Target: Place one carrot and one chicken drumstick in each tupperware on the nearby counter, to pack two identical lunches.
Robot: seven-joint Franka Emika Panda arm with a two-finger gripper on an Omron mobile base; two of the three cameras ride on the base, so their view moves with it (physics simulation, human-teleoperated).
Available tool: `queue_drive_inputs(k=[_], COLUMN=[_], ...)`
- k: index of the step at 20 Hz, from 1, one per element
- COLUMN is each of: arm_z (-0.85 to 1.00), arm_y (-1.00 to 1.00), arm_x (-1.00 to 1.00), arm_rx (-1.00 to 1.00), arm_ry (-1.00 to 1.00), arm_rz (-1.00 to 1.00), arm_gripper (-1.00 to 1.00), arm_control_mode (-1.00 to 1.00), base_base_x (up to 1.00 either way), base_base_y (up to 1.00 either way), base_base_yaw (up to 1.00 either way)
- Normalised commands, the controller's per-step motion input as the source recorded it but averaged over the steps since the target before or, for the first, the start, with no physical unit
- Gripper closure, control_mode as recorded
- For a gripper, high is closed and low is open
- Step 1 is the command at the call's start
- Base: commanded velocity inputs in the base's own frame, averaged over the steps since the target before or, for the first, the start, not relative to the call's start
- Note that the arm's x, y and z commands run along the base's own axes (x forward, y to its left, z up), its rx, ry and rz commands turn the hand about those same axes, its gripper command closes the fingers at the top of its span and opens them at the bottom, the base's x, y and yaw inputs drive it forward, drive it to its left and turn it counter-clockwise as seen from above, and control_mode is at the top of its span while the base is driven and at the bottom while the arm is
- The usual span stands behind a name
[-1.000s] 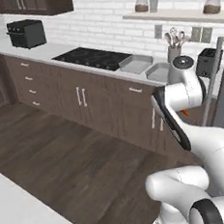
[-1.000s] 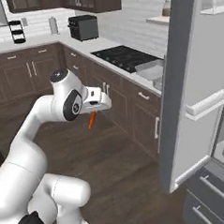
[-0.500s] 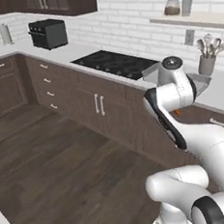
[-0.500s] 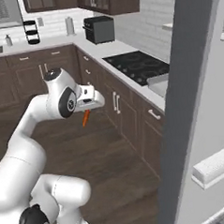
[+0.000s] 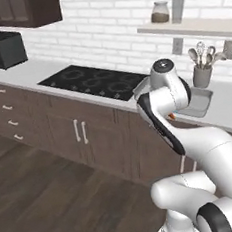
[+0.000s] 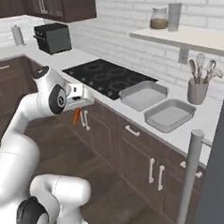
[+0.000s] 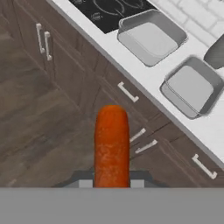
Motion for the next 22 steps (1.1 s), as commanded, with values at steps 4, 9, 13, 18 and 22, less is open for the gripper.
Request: queue_drive_inputs(k=[4,9,13,18,22], arm_z=[0.0,0.0,0.0,0.0,0.0], arm_y=[0.0,0.0,0.0,0.0,0.0], arm_x=[0.0,0.0,0.0,0.0,0.0], arm_rx=[0.0,0.0,0.0,0.0,0.0], arm_ry=[0.0,0.0,0.0,0.0,0.0], arm_rz=[0.0,0.0,0.0,0.0,0.0], arm_gripper=[1.0,1.0,1.0,1.0,1.0], arm_control_mode=[1.0,1.0,1.0,1.0,1.0], base_base_x=[0.64,0.31,0.05,0.53,1.0], base_base_y=[0.04,0.6,0.91,0.72,0.43], base_base_yaw=[-0.82,-0.69,-0.51,-0.43,-0.29])
